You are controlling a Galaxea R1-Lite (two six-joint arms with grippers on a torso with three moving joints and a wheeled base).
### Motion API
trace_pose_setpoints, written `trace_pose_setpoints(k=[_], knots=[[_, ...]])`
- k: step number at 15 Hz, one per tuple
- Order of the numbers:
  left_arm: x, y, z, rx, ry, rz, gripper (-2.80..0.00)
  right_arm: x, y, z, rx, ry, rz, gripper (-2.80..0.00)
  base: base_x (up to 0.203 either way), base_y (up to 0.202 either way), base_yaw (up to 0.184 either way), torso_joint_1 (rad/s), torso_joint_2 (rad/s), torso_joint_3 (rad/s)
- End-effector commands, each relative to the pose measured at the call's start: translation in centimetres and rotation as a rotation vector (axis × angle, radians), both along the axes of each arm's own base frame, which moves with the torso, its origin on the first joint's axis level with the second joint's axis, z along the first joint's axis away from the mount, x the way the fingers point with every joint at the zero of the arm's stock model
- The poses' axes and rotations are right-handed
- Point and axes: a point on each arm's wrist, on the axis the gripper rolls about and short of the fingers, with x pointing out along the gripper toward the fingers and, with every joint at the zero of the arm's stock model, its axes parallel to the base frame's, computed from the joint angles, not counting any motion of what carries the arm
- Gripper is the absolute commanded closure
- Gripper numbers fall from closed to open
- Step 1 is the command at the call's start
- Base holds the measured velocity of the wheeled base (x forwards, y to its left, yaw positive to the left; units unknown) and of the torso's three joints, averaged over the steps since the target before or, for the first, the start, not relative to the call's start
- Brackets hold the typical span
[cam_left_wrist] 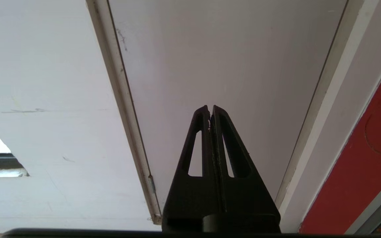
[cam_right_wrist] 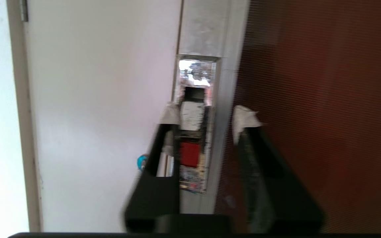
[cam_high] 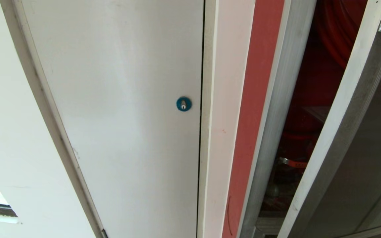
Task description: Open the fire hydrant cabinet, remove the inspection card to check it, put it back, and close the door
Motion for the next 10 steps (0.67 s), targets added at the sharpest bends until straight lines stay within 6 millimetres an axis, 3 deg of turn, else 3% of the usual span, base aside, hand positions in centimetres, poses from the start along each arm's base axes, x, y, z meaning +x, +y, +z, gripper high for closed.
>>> trace_pose_setpoints(k=[1,5,10], knots=[[0.0,0.0,0.0,0.0,0.0,0.0,0.0,-0.1,-0.1,0.0,-0.005,-0.002,0.009,-2.8,0.0,0.0,0.0,0.0,0.0,0.0],[0.0,0.0,0.0,0.0,0.001,0.0,0.0,-0.9,-0.6,-0.5,-0.017,-0.009,0.041,-2.8,0.0,0.0,0.0,0.0,0.0,0.0],[0.0,0.0,0.0,0.0,0.0,0.0,0.0,-2.7,-1.7,-4.9,-0.13,0.021,0.141,-2.8,0.0,0.0,0.0,0.0,0.0,0.0]])
